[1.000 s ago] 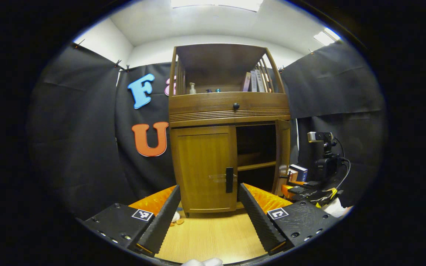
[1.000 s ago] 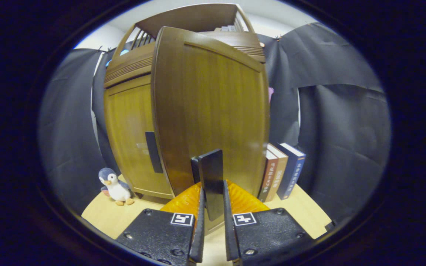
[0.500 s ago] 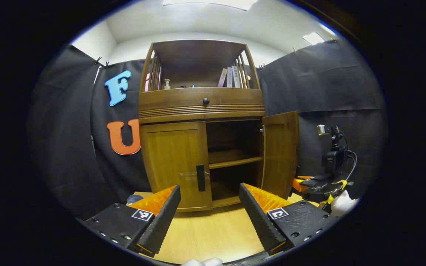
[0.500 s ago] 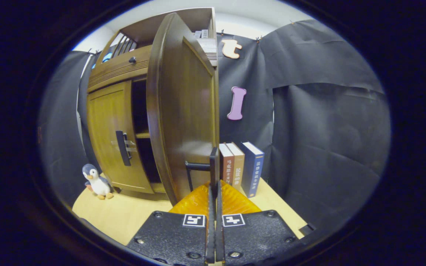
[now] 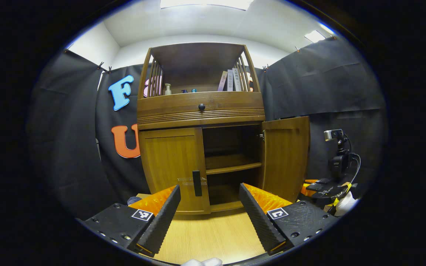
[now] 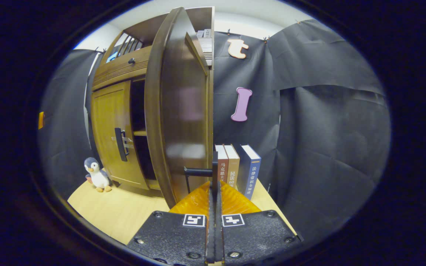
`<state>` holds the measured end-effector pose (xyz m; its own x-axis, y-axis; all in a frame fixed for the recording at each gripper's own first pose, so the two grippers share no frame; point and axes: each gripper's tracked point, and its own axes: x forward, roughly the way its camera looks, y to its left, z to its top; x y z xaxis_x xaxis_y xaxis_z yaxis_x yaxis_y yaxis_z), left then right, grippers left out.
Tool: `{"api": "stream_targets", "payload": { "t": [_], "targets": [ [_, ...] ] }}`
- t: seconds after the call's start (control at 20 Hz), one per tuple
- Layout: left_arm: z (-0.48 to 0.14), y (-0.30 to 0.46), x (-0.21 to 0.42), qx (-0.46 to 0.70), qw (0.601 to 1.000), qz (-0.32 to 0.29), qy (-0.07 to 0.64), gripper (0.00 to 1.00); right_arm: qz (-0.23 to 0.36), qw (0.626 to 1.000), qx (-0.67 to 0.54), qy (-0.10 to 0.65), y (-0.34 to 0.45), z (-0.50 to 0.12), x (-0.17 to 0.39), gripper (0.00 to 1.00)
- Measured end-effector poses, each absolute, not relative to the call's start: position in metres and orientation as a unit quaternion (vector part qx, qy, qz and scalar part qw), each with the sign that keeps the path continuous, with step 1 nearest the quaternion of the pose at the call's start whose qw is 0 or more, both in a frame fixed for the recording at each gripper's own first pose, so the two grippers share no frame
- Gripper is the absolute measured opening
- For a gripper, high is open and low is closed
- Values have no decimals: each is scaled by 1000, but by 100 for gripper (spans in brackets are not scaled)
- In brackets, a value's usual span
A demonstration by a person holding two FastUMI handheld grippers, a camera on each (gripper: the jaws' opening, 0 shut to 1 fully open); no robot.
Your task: Open the right door of the double-door shoe cabinet with the right hand, and open the left door with the left hand.
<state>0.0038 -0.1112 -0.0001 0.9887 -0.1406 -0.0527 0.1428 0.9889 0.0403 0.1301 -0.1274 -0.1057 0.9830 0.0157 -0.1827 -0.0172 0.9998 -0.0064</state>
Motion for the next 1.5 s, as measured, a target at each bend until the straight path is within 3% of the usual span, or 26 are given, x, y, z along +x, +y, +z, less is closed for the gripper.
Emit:
{"api": "stream_targets", "payload": {
  "t": [0.05, 0.2, 0.45, 0.5, 0.55, 1.1, 1.15, 1.25, 1.3, 1.35, 1.5],
  "targets": [
    [-1, -114, 4, 22, 997, -65, 27, 100, 15, 996, -2, 93, -129, -106, 129, 4],
    [-4, -119, 1, 21, 998, -46, 29, 96, 35, 995, -2, 95, -140, -103, 130, 4],
    [-6, -130, -2, 18, 999, -21, 33, 96, 64, 993, -4, 100, -156, -105, 134, 4],
    [-6, -132, -2, 16, 999, -18, 33, 100, 70, 992, -5, 101, -159, -104, 134, 4],
    [-6, -133, -2, 15, 999, -13, 33, 96, 75, 992, -6, 102, -162, -104, 134, 4],
    [-14, -138, -2, 6, 999, 7, 44, 96, 100, 990, -11, 102, -176, -99, 138, 4],
    [-14, -137, 0, 7, 999, 4, 43, 100, 99, 990, -9, 103, -179, -99, 137, 6],
    [-14, -137, 1, 8, 999, -4, 43, 96, 93, 990, 0, 104, -184, -98, 134, 12],
    [-14, -136, 2, 9, 999, -8, 42, 96, 88, 991, 7, 104, -187, -96, 130, 26],
    [-13, -135, 3, 12, 999, -12, 41, 96, 81, 991, 10, 105, -191, -96, 124, 31],
    [-11, -131, 7, 13, 999, -24, 36, 96, 45, 994, 13, 96, -206, -88, 104, 61]
  ]
}}
